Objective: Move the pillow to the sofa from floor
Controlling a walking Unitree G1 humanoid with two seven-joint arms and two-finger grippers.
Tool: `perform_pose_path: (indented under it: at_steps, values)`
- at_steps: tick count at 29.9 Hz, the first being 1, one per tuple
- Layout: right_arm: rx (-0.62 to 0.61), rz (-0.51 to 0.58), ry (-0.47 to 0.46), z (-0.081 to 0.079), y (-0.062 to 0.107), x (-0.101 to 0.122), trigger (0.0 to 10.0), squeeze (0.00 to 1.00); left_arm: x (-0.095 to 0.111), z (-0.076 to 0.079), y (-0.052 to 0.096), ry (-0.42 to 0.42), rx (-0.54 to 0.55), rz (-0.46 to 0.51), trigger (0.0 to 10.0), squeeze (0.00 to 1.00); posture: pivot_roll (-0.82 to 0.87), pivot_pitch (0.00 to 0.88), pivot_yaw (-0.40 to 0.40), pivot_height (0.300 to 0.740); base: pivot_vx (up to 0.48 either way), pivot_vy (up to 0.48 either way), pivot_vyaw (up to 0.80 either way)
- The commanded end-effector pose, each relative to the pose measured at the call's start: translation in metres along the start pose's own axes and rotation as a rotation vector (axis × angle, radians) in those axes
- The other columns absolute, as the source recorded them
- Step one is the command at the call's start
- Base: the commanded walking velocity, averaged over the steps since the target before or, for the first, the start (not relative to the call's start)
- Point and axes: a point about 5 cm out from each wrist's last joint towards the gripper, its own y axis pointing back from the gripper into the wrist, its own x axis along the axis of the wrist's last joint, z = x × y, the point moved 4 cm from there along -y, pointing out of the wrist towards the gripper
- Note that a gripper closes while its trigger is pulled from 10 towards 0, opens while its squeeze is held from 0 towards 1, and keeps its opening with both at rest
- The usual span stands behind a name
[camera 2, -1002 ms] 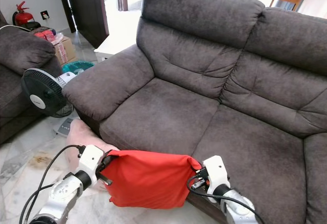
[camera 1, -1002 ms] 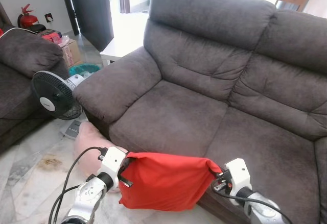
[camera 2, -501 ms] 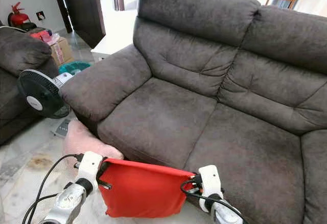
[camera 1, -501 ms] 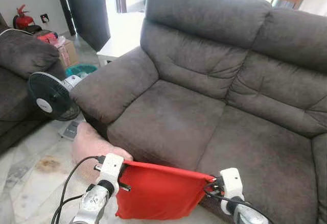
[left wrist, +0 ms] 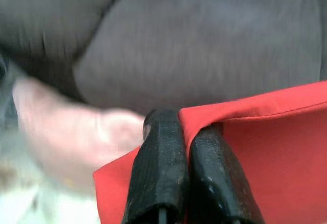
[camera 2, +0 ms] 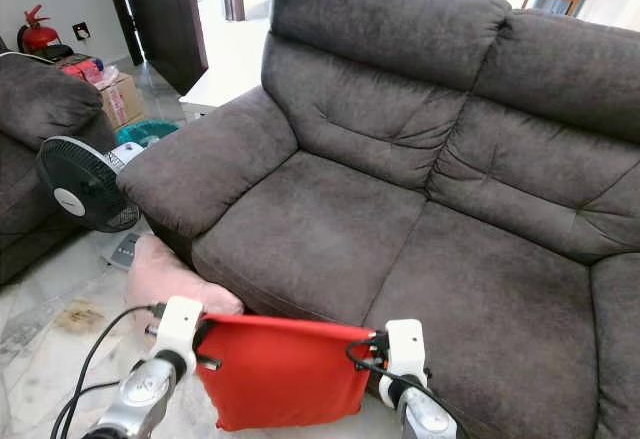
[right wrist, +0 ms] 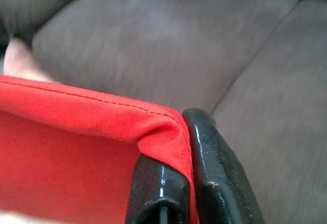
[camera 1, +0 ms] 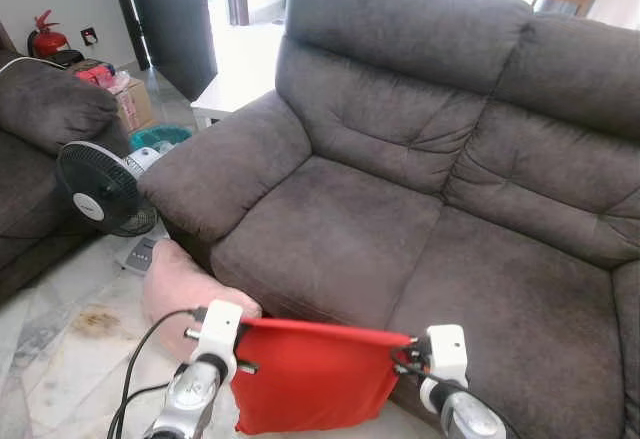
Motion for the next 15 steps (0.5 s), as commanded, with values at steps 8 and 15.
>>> perform_pose_path:
  at_steps: [8, 15]
  values:
    - [-0.111, 0.182, -0.011, 0.018, -0.004, 0.04, 10.0, 0.0, 0.04, -0.019, -0.01, -0.074, 0.052, 0.147, 10.0, 0.0, 0.08, 0.008, -0.041, 0.74, 0.0, 0.0, 0.0]
    - [-0.113, 0.188, -0.023, 0.017, -0.003, 0.038, 10.0, 0.0, 0.037, -0.02, -0.008, -0.059, 0.061, 0.146, 10.0, 0.0, 0.07, 0.014, -0.039, 0.74, 0.0, 0.0, 0.0]
